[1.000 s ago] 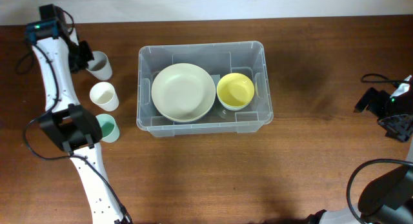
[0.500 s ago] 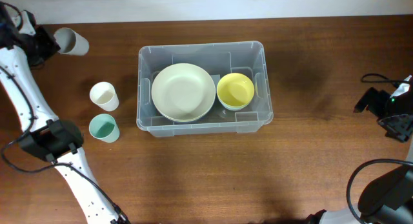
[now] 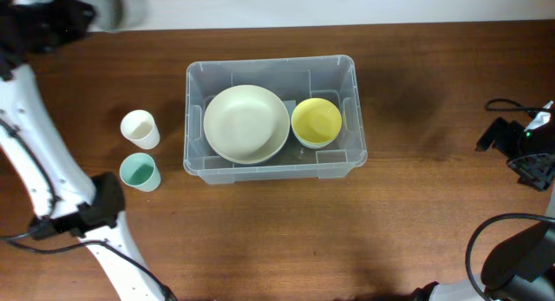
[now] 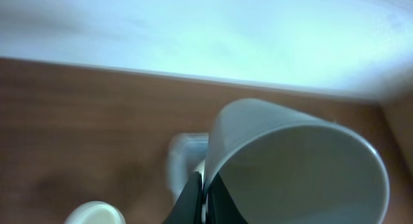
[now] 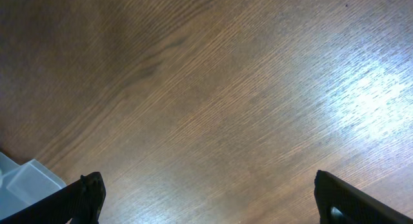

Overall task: Pack container
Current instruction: 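Lift the grey cup with the left gripper and swing it toward the bin, then lower the grey cup into the bin in front of the yellow bowl, open gripper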

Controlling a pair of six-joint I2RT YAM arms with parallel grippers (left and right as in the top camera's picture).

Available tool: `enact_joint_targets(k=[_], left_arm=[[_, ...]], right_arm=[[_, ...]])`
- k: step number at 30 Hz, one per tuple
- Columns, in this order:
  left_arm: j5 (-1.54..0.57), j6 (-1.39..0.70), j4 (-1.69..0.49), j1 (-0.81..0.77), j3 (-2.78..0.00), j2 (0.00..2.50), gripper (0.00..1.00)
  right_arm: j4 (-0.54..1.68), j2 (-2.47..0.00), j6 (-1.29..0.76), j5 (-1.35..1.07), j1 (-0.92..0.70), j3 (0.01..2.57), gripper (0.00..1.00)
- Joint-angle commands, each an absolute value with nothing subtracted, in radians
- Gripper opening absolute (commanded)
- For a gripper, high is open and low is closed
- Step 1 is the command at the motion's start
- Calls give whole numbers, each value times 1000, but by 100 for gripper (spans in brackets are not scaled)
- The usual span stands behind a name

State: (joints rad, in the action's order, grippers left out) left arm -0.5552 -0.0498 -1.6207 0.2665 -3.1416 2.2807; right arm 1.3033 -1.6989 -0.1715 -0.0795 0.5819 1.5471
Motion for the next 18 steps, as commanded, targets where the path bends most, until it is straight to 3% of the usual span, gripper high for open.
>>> enact_joint_targets(k=[1, 10, 18], left_arm=[[-581, 64, -1688, 131, -3120, 2283, 1], [-435, 83, -1688, -192, -2941, 2285, 1], [-292, 84, -1688, -377, -2679, 2285, 1]], right_arm=[[1300, -1692, -165, -82, 583, 1543, 99], [1300, -1692, -165, -82, 583, 1543, 99], [1300, -1692, -165, -82, 583, 1543, 99]])
